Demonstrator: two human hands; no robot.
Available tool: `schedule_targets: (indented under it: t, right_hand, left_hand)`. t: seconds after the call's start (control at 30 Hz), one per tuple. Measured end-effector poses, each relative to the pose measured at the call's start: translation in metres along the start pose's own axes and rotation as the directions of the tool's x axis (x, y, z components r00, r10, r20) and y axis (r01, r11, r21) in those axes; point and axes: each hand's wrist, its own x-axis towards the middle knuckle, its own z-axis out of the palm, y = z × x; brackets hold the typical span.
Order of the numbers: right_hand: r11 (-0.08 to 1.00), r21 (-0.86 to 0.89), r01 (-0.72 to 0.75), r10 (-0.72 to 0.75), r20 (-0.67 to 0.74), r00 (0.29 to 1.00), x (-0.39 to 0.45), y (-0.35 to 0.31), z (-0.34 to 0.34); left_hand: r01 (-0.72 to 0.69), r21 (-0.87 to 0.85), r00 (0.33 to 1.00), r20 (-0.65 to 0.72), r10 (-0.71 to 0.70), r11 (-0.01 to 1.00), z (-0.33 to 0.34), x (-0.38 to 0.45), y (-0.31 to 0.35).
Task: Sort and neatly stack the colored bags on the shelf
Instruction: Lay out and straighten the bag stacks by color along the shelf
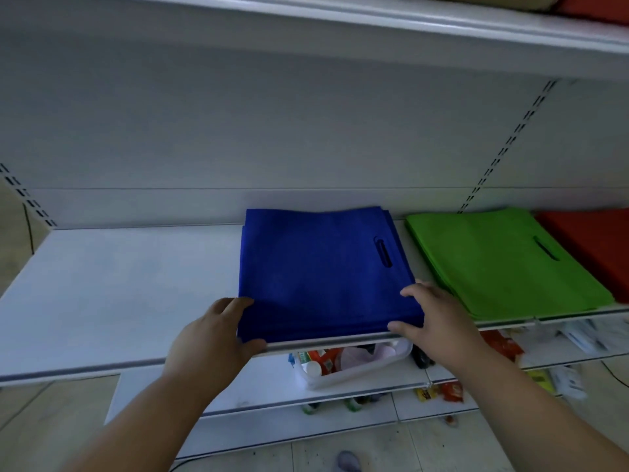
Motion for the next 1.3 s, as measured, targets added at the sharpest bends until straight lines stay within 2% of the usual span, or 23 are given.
schedule_targets:
  t: [0.1, 0.3, 0.53, 0.7, 0.9, 1.03, 1.17, 1.23, 1.3]
  right_hand:
    - [0.997, 0.078, 0.022, -0.018, -0.056, 0.998, 0.006, 0.002, 0.0]
    - [0.996, 0.055, 0.077, -0.078, 0.015, 0.997, 0.011, 0.013, 0.0]
    - [0.986, 0.042, 0.16, -0.158, -0.034, 0.987, 0.021, 0.021, 0.003]
    - [0.985, 0.007, 0.174, -0.173, -0.084, 0.981, 0.023, 0.022, 0.013]
    - [0.978, 0.033, 0.205, -0.204, -0.03, 0.978, 0.026, 0.033, 0.011]
    - [0.979, 0.056, 0.196, -0.193, -0.055, 0.98, 0.027, 0.032, 0.013]
    - [0.98, 0.058, 0.188, -0.183, -0.085, 0.979, 0.027, 0.03, 0.013]
    - [0.984, 0.08, 0.16, -0.157, -0.037, 0.987, 0.026, 0.025, 0.008]
    - [0.982, 0.177, 0.07, -0.076, 0.028, 0.997, 0.024, 0.017, 0.001]
  left_hand:
    - [0.007, 0.004, 1.0, -0.006, -0.007, 1.0, -0.001, 0.002, 0.003]
    - [0.072, -0.041, 0.997, 0.004, -0.072, 0.997, 0.001, -0.002, 0.007]
    - [0.152, -0.105, 0.987, -0.045, -0.157, 0.983, 0.007, -0.002, 0.015]
    - [0.175, -0.068, 0.979, -0.089, -0.181, 0.982, 0.009, 0.0, 0.02]
    - [0.2, -0.085, 0.976, -0.071, -0.206, 0.976, 0.01, -0.003, 0.023]
    - [0.203, -0.12, 0.967, -0.131, -0.218, 0.972, 0.014, -0.003, 0.029]
    - [0.209, -0.129, 0.969, -0.109, -0.223, 0.969, 0.016, -0.003, 0.028]
    - [0.206, -0.151, 0.973, -0.07, -0.218, 0.967, 0.013, 0.0, 0.025]
    - [0.216, -0.244, 0.973, -0.024, -0.229, 0.945, 0.002, 0.006, 0.023]
